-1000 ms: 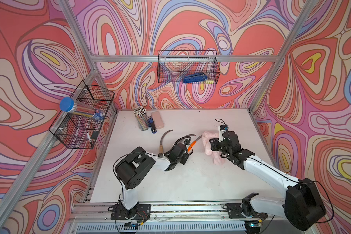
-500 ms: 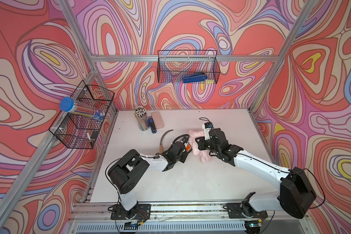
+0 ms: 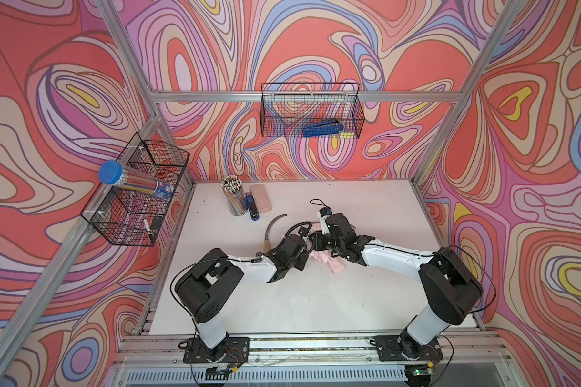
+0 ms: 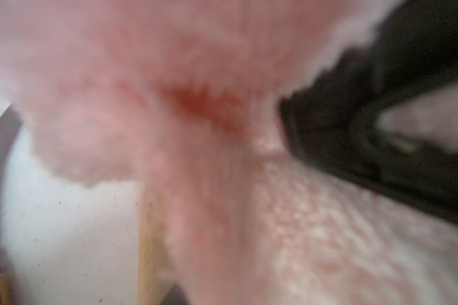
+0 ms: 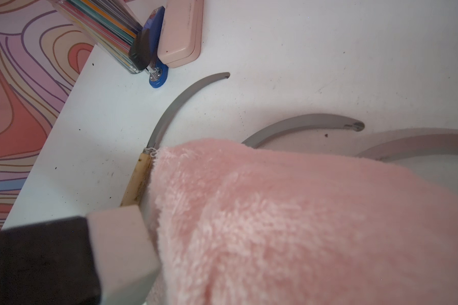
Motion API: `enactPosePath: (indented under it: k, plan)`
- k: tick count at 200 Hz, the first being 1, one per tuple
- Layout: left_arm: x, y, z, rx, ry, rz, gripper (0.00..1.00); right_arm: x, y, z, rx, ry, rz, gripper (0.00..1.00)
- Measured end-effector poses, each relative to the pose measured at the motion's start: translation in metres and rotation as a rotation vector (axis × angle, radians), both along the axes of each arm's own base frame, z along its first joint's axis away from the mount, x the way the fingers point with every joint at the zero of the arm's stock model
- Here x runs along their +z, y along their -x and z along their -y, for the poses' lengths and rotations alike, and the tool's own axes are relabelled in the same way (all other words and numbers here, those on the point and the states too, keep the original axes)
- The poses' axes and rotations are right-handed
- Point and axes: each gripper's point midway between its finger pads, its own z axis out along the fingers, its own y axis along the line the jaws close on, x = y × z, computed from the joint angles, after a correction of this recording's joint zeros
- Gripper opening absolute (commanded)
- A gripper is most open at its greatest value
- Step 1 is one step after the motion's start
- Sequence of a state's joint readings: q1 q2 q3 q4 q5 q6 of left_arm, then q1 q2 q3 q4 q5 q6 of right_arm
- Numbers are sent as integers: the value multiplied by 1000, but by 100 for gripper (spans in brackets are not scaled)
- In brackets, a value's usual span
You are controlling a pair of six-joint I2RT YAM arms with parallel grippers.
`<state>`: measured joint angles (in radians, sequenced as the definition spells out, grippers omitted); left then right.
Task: Wipe small sickles with rags
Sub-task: Wipe the small sickle.
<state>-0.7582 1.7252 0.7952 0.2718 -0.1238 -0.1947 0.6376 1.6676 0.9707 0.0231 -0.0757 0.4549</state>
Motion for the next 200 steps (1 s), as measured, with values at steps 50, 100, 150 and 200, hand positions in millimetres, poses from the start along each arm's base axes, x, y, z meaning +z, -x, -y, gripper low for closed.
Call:
enactPosePath:
  k: [50, 100, 150, 200]
  plan:
    - [23, 1, 1, 21, 57, 15, 0, -4, -32, 38, -114, -17, -2, 0]
    - [17, 3, -7, 52, 24, -9, 0, -9, -58, 95, -282, 72, 0, 0]
    - [6, -2, -15, 108, -22, -33, 0, 10, -56, 113, -332, 142, 33, 0]
    - [5, 1, -11, 99, -6, -50, 0, 96, -61, 149, -408, 85, 166, 0]
